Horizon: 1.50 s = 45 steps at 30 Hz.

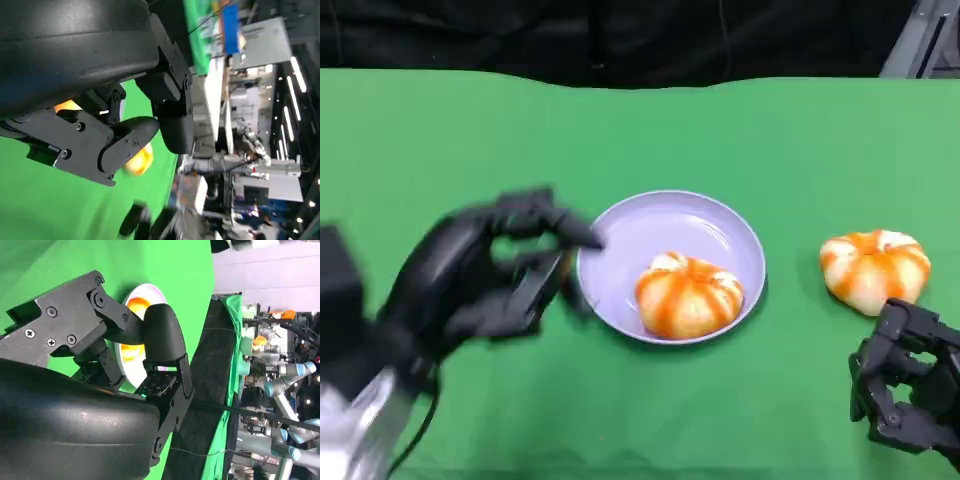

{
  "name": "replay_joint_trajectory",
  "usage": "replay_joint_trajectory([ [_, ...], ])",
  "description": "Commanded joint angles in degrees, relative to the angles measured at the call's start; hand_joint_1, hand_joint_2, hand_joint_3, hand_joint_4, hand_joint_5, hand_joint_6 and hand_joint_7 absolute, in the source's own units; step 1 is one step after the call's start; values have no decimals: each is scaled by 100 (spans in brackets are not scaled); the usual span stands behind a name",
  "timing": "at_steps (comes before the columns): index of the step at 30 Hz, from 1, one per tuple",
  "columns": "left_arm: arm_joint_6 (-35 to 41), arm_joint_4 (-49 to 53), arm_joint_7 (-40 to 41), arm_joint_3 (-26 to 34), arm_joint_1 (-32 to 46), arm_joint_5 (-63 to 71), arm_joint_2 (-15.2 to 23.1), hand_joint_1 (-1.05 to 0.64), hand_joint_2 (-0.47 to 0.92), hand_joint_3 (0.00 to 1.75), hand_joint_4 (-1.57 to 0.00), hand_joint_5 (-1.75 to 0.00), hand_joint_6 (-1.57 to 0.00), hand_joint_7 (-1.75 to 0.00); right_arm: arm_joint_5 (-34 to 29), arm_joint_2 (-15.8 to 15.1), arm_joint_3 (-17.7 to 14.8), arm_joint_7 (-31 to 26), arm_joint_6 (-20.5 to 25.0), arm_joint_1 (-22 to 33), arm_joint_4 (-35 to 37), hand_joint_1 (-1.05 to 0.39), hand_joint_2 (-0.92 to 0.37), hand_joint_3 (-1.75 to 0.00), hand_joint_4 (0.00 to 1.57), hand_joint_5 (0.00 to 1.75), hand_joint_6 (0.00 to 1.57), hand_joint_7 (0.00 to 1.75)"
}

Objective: Grasp the bread from the table and place it into the plate.

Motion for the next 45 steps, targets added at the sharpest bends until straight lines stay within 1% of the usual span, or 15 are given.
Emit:
replay_joint_trajectory([
  [1,88,-137,-259,202,560,-189,226,1,64,119,-84,-175,-73,-161,67,-72,-56,38,2,-110,111,-7,-62,-110,86,175,74,167],
  [4,-38,160,-590,314,1055,-327,228,3,67,116,-82,-175,-70,-168,89,-83,-59,71,41,-131,126,-5,-62,-111,86,175,73,167],
  [6,-139,394,-776,386,1200,-414,173,3,68,115,-83,-175,-70,-170,108,-89,-69,101,35,-137,142,-5,-62,-110,86,175,73,168],
  [8,-233,583,-894,454,1301,-458,128,2,71,110,-82,-175,-68,-172,111,-91,-82,119,18,-144,163,-4,-62,-110,86,175,73,168],
  [12,-450,913,-1037,591,1346,-455,123,2,74,107,-82,-175,-68,-174,67,-100,-94,131,-73,-155,216,-5,-63,-108,87,175,73,168],
  [15,-528,1121,-1075,680,1284,-495,98,6,74,112,-84,-175,-68,-175,67,-106,-96,141,-93,-156,224,-7,-63,-108,87,175,72,168],
  [19,-536,1218,-1045,701,1274,-448,76,5,73,114,-86,-175,-70,-175,92,-102,-98,156,-69,-118,181,-6,-63,-109,86,175,72,168],
  [22,-545,1342,-1077,715,1239,-465,55,3,73,112,-83,-175,-69,-175,104,-88,-99,150,-42,-95,148,-7,-62,-109,86,175,73,168],
  [30,-628,1450,-1079,723,1223,-432,22,1,73,109,-82,-175,-68,-175,74,-89,-85,126,-37,-51,99,-7,-62,-110,87,175,72,169],
  [33,-619,1411,-1100,751,1239,-494,4,1,72,110,-82,-175,-67,-175,65,-72,-74,87,25,-16,33,-7,-61,-110,86,175,72,169],
  [45,-529,1188,-1006,838,1315,-547,4,1,74,111,-83,-175,-68,-175,76,-76,-49,94,20,58,-54,-8,-61,-110,86,175,73,170],
])
